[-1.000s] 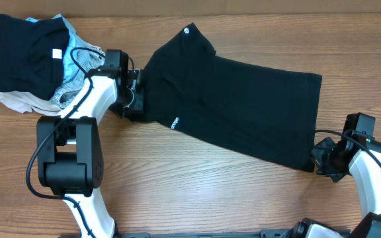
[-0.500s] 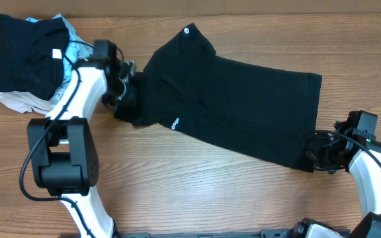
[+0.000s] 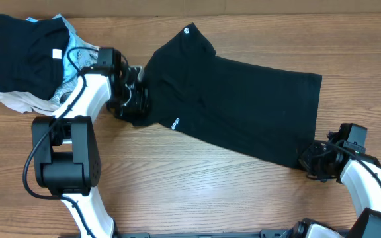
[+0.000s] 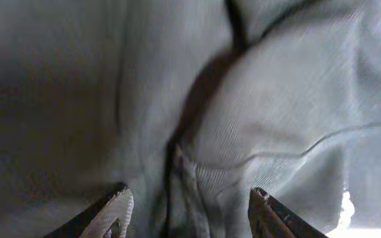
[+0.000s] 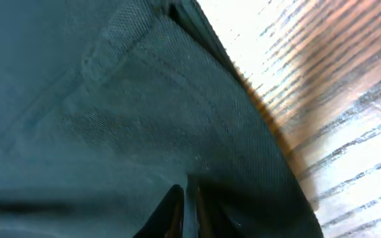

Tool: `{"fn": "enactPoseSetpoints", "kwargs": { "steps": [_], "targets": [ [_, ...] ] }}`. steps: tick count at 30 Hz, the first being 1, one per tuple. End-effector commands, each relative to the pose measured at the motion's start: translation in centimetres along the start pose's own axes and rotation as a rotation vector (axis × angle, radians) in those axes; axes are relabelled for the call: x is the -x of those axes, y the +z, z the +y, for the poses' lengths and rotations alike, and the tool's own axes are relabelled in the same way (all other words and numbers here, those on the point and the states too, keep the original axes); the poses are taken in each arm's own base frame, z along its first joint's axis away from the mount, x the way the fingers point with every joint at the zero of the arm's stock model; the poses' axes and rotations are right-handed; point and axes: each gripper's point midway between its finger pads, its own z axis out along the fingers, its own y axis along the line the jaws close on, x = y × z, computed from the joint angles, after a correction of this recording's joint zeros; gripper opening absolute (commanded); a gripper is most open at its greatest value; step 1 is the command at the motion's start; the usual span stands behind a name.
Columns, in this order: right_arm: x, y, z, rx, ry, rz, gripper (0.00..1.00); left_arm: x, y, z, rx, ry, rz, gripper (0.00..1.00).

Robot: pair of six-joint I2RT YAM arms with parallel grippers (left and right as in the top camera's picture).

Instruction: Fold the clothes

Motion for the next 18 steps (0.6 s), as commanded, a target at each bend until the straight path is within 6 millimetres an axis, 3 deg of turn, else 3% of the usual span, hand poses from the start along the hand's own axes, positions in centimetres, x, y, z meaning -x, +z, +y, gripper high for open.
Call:
{"fn": "enactPoseSetpoints", "kwargs": {
  "steps": [1, 2, 3, 4, 5, 14, 18],
  "targets": [
    [0.0, 0.0, 0.0, 0.004, 0.009, 0.000, 0.11, -1.3, 1.0, -0.4, -0.036, 0.034, 0.034, 0.56],
    [0.0, 0.0, 0.0, 0.004, 0.009, 0.001, 0.12, -1.5, 1.1, -0.4, -0.037, 0.031, 0.040, 0.49],
    [0.0, 0.0, -0.1, 0.003, 0.009, 0.003, 0.13, -1.7, 1.1, -0.4, -0.035, 0.030, 0.046, 0.36],
    [-0.1, 0.0, -0.1, 0.002, 0.010, 0.004, 0.13, -1.8, 1.0, -0.2, -0.028, 0.028, 0.049, 0.16],
    [-0.1, 0.0, -0.1, 0.001, 0.010, 0.005, 0.13, -1.7, 0.9, -0.1, -0.026, 0.025, 0.046, 0.05],
    [-1.1, 0.1, -0.9, -0.034, 0.024, 0.040, 0.14, 0.5, -4.2, 1.8, -0.014, -0.040, 0.039, 0.04],
    [-0.9, 0.1, -1.0, -0.040, 0.022, 0.031, 0.16, -0.3, -5.0, 2.1, -0.010, -0.040, 0.077, 0.04]
  ]
}}
